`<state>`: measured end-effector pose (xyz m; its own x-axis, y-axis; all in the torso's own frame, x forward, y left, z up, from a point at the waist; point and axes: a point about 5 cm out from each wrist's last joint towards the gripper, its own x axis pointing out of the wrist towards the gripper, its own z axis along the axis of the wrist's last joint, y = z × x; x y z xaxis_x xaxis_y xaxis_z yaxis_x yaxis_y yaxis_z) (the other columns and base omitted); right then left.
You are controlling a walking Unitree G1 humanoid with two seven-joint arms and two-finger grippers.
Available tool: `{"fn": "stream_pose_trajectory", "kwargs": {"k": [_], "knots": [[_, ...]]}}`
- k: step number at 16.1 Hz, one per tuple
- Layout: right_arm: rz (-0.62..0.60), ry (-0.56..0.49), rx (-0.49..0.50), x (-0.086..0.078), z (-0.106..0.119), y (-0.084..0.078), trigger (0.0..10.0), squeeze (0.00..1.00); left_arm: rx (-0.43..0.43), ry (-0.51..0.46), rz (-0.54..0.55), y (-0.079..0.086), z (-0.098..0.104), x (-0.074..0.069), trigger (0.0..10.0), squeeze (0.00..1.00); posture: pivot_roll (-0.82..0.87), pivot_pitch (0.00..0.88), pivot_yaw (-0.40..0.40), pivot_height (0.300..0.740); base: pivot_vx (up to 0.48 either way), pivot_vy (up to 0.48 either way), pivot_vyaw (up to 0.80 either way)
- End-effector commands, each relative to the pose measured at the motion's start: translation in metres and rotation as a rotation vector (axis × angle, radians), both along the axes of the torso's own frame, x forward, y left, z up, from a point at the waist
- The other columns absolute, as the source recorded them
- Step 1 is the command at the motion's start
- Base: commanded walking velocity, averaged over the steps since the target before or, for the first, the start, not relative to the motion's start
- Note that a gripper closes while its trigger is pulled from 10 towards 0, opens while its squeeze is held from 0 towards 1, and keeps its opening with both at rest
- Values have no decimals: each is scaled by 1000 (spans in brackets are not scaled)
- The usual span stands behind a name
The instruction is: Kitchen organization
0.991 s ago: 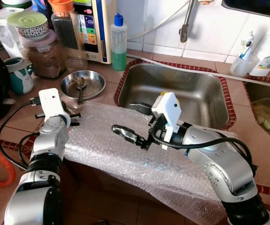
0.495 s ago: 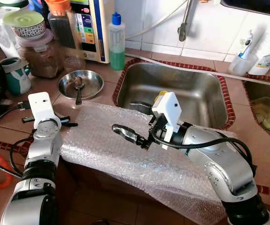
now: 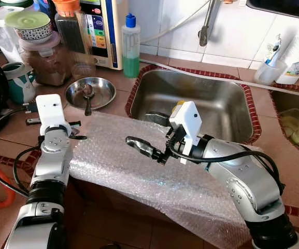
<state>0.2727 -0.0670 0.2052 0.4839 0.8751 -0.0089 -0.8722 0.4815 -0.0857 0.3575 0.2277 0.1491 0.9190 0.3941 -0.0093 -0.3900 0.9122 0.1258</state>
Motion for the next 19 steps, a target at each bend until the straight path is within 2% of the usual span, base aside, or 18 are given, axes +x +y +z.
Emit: {"fn": "stream_pose_trajectory", "kwargs": {"k": [1, 2, 3, 4, 7, 9, 12, 17, 19], "knots": [[3, -23, 1, 1, 5, -1, 10000, 0, -16, 24, 15, 1, -6, -3, 0, 0, 14, 83, -13, 740, 0, 0, 0], [2, -23, 2, 1, 5, -2, 10000, 0, -25, 16, 43, 5, -5, -4, 3961, 0, 15, 83, -13, 740, 0, 0, 0], [3, -23, 2, 2, 5, -2, 10000, 0, -36, 10, 57, 7, -5, -4, 10000, 322, 18, 81, -15, 740, 0, 0, 0], [4, -20, 0, 2, 4, -2, 10000, 0, -65, 3, 71, 11, -3, -3, 10000, 1000, 18, 81, -15, 740, 0, 0, 0], [12, -19, 1, 1, 3, 0, 10000, 0, -122, 31, 134, 17, 8, 10, 10000, 1000, 18, 78, -14, 740, 0, 0, 0], [13, -19, 0, 1, 3, 0, 10000, 0, -142, 50, 145, 17, 21, 20, 10000, 1000, 19, 80, -11, 740, 0, 0, 0], [13, -21, -2, 0, 2, 1, 10000, 0, -159, 103, 200, 14, 29, 27, 10000, 1000, 17, 84, 0, 740, 0, 0, 0], [11, -21, -8, -1, 0, 2, 10000, 0, -174, 187, 297, 4, 23, 28, 10000, 1000, 16, 89, 2, 740, 0, 0, 0], [12, -23, -11, -1, 0, 2, 10000, 0, -198, 195, 278, -1, 17, 27, 10000, 1000, 16, 90, 2, 740, 0, 0, 0]]}}
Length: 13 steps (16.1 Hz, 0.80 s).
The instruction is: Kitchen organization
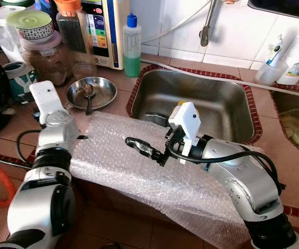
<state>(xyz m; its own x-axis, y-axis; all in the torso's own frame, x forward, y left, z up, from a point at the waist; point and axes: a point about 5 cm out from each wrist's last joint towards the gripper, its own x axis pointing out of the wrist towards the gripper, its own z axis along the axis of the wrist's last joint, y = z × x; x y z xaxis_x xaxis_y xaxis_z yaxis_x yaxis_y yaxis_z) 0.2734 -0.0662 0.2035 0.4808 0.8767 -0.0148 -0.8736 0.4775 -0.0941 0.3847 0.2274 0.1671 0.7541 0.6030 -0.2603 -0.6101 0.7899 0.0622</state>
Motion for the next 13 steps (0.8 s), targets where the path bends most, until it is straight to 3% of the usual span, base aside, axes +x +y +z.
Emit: {"fn": "stream_pose_trajectory", "kwargs": {"k": [1, 5, 8, 13], "knots": [[9, -20, -5, -2, 1, 1, 10000, 0, -15, 31, 21, -2, -5, -2, 10000, 1000, 16, 91, 3, 740, 0, 0, 0], [9, -22, -10, -2, 0, 2, 10000, 0, -14, 32, 24, -10, -5, -1, 10000, 1000, 18, 91, 6, 740, 0, 0, 0], [8, -25, -13, -2, 0, 2, 10000, 0, 17, 43, 29, -4, -9, -2, 10000, 1000, 14, 91, 7, 740, 0, 0, 0], [4, -24, -16, -3, -1, 0, 10000, 0, -3, 85, 39, 3, -19, -6, 10000, 1000, 9, 95, 8, 740, 0, 0, 0]]}}
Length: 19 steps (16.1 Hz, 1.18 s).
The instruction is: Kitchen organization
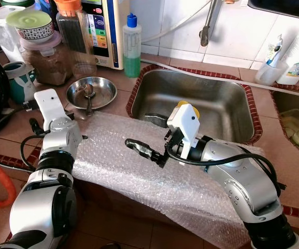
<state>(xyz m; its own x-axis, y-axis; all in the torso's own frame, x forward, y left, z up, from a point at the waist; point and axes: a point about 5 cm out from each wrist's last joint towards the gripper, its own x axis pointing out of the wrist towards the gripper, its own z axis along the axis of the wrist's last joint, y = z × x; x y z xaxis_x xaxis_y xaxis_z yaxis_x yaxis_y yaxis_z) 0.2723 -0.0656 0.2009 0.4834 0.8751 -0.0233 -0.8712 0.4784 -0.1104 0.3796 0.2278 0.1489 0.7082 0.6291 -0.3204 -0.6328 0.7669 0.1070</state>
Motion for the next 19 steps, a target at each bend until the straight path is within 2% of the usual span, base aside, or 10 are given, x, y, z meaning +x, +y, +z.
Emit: {"fn": "stream_pose_trajectory", "kwargs": {"k": [1, 2, 3, 5, 6, 7, 9, 13, 16, 19], "knots": [[7, -13, 0, -3, 1, 0, 10000, 0, -2, 12, -2, 3, -2, -1, 10000, 1000, 8, 95, 9, 740, 0, 0, 0], [7, -13, -1, -3, 1, 0, 10000, 0, -25, 10, -27, 2, -4, 0, 10000, 1000, 6, 96, 8, 740, 0, 0, 0], [7, -13, -1, -3, 1, -1, 10000, 0, -72, 1, -61, 1, -7, 1, 10000, 0, 4, 96, 7, 740, 0, 0, 0], [7, -13, -2, -3, 1, -1, 10000, 0, -141, -14, -87, 0, -11, 1, 10000, 0, 2, 97, 7, 740, 0, 0, 0], [6, -13, -2, -3, 1, -1, 10000, 0, -168, -23, -87, -1, -13, 1, 353, 0, 2, 97, 8, 740, 0, 0, 0], [6, -14, -4, -3, 1, -2, 10000, 0, -230, -45, -100, -3, -15, 1, 0, 0, 2, 96, 9, 740, 0, 0, 0], [5, -15, -4, -2, 2, -2, 10000, 0, -245, -71, -144, -4, -16, 2, 0, 0, 5, 97, 9, 740, 0, 0, 0], [5, -17, -5, -1, 2, -3, 10000, 0, -329, -89, -196, -7, -21, 1, 0, 0, 11, 98, 9, 740, 0, 0, 0], [1, -18, -7, -1, 1, -4, 10000, 0, -334, -50, -276, -3, -30, -4, 0, 0, 16, 97, 14, 740, 0, 0, 0], [1, -20, -11, 0, 1, -4, 10000, 0, -283, -14, -316, 3, -32, -6, 0, 0, 21, 97, 17, 740, 0, 0, 0]]}}
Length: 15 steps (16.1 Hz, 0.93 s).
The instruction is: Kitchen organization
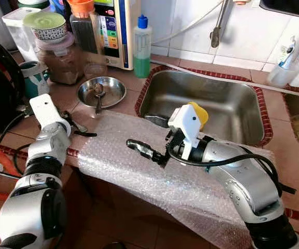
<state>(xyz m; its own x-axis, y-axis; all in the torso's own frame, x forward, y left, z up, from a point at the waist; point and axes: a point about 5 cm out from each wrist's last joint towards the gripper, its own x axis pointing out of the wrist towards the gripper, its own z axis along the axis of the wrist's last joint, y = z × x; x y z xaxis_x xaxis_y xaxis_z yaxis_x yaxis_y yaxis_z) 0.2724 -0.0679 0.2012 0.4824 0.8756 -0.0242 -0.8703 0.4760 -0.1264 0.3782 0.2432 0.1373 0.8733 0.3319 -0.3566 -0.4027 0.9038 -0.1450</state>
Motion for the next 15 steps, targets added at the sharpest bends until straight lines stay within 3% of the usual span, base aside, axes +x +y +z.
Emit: {"fn": "stream_pose_trajectory", "kwargs": {"k": [1, 2, 3, 6, 7, 8, 11, 15], "knots": [[0, -8, -3, 0, 0, -2, 10000, 0, 4, 86, -73, -9, -20, -5, 39, 0, 24, 96, 19, 740, 0, 0, 0], [1, -10, -2, 0, 0, -2, 10000, 0, 43, 108, -76, -5, -19, -6, 9451, 0, 29, 96, 18, 740, 0, 0, 0], [1, -11, -2, 0, 0, -2, 10000, 0, 50, 121, -63, -3, -19, -7, 10000, 0, 32, 96, 17, 740, 0, 0, 0], [5, -16, -3, 1, 1, 0, 10000, 0, 63, 143, -117, -7, -20, -6, 10000, 0, 30, 93, 20, 740, 0, 0, 0], [5, -18, -4, 1, 1, 0, 10000, 0, 36, 121, -155, -11, -19, -4, 6941, 0, 29, 91, 21, 740, 0, 0, 0], [3, -19, -5, 1, 1, -1, 10000, 0, 55, 129, -199, -14, -20, -4, 353, 0, 29, 92, 22, 740, 0, 0, 0], [-1, -20, -7, 2, 1, -2, 10000, 0, 66, 190, -283, -19, -34, -10, 0, 0, 30, 97, 24, 740, 0, 0, 0], [-9, -19, -7, 3, 1, -4, 10000, 0, 109, 236, -325, -1, -44, -22, 0, 0, 35, 104, 24, 740, 0, 0, 0]]}}
